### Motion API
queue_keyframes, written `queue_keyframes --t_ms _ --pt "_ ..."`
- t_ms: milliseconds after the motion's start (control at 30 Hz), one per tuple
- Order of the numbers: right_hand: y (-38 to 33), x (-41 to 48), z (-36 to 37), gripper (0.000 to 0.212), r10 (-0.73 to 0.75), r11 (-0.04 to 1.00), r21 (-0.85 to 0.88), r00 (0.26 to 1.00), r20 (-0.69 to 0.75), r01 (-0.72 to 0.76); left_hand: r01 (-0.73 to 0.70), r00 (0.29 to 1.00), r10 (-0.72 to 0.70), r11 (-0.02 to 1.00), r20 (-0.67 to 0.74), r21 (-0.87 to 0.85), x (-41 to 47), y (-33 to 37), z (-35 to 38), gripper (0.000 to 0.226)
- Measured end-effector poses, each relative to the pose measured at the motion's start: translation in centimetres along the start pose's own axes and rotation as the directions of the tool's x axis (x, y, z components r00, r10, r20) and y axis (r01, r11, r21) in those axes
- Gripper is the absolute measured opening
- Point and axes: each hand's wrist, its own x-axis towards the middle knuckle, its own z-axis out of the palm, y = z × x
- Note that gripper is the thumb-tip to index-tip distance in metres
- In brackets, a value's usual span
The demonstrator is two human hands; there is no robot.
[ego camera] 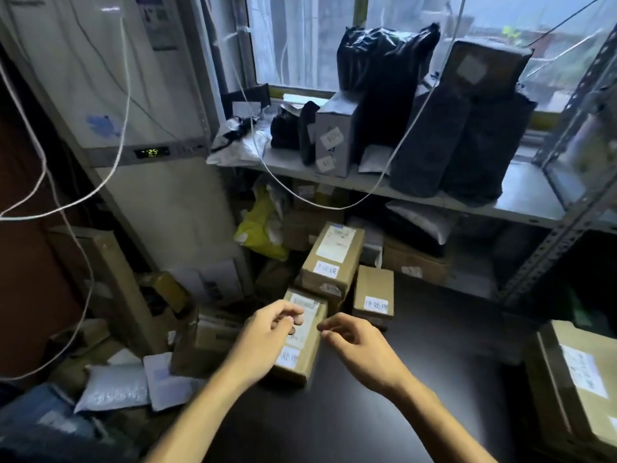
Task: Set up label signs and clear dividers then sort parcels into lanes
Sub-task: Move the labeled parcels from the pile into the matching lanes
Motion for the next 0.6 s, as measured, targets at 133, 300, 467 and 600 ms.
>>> queue_keyframes --t_ms 133,300,467,600 --pt "1.0 4.0 -0.1 0.017 0.054 0.998 0.031 0.998 -0.036 -0.053 -0.012 0.999 0.011 1.0 0.031 0.017 4.8 -0.4 -0.1 0.036" --pt "2.3 8.4 0.3 0.011 0.119 0.992 0.045 0.988 -0.104 -0.114 -0.028 0.999 0.027 0.999 0.021 0.044 9.8 -1.7 -0.1 0.031" --pt "2.9 12.9 0.4 0.015 0.207 0.975 0.119 0.962 -0.178 -0.187 -0.004 0.998 -0.002 0.997 0.069 0.081 14.6 -3.5 -0.2 0.034" --pt "2.4 15.4 0.7 0.01 0.29 0.952 0.177 0.926 -0.241 -0.252 0.003 0.99 -0.029 0.983 0.14 0.182 18.5 -4.5 -1.3 0.038"
